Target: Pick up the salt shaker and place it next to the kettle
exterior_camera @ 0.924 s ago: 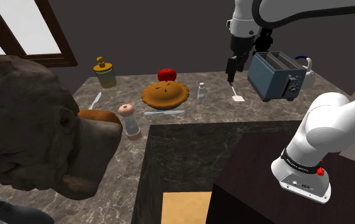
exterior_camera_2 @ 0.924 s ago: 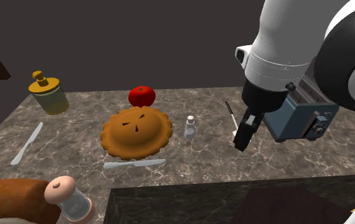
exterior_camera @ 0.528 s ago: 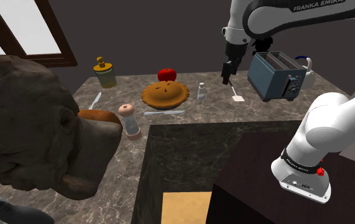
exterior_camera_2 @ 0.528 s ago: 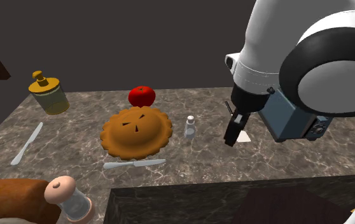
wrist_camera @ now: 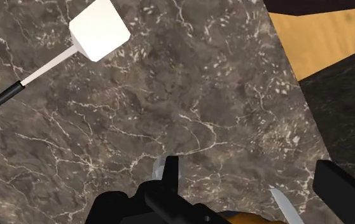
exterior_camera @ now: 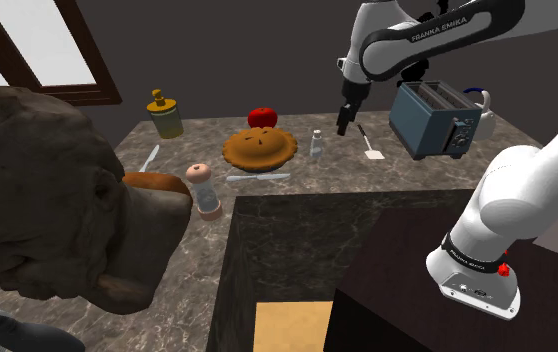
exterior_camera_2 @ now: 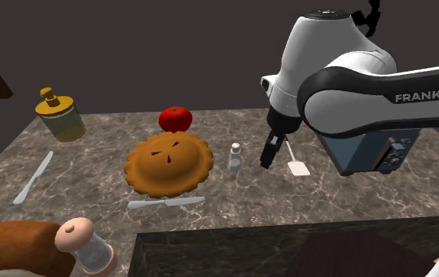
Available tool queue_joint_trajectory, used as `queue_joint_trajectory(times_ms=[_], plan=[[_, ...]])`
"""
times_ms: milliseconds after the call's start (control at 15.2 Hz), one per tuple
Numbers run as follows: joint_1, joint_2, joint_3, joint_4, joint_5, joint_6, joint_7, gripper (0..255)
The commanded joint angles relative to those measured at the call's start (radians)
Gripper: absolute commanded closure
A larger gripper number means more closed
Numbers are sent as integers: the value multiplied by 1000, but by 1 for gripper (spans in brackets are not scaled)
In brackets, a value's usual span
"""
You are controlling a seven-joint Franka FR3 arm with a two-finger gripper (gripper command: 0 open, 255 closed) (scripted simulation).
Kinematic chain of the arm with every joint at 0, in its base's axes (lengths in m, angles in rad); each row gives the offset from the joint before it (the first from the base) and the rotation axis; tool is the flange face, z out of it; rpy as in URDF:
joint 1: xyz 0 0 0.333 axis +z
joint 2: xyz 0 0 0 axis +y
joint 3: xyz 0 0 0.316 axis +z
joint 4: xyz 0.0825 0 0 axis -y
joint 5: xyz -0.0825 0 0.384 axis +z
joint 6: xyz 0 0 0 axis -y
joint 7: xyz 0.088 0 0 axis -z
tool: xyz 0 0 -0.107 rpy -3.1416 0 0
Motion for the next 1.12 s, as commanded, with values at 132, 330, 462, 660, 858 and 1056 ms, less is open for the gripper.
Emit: queue_joint_trajectory(times_ms=[132,330,462,660,858,1056], plan=[[15,145,-58,36,34,143,-105,0],[29,259,-100,84,87,228,-203,0],[38,338,-123,124,138,276,-276,0],[43,448,-143,191,225,327,-385,0],[42,483,-139,187,247,362,-400,0],[43,518,-135,185,271,397,-417,0]])
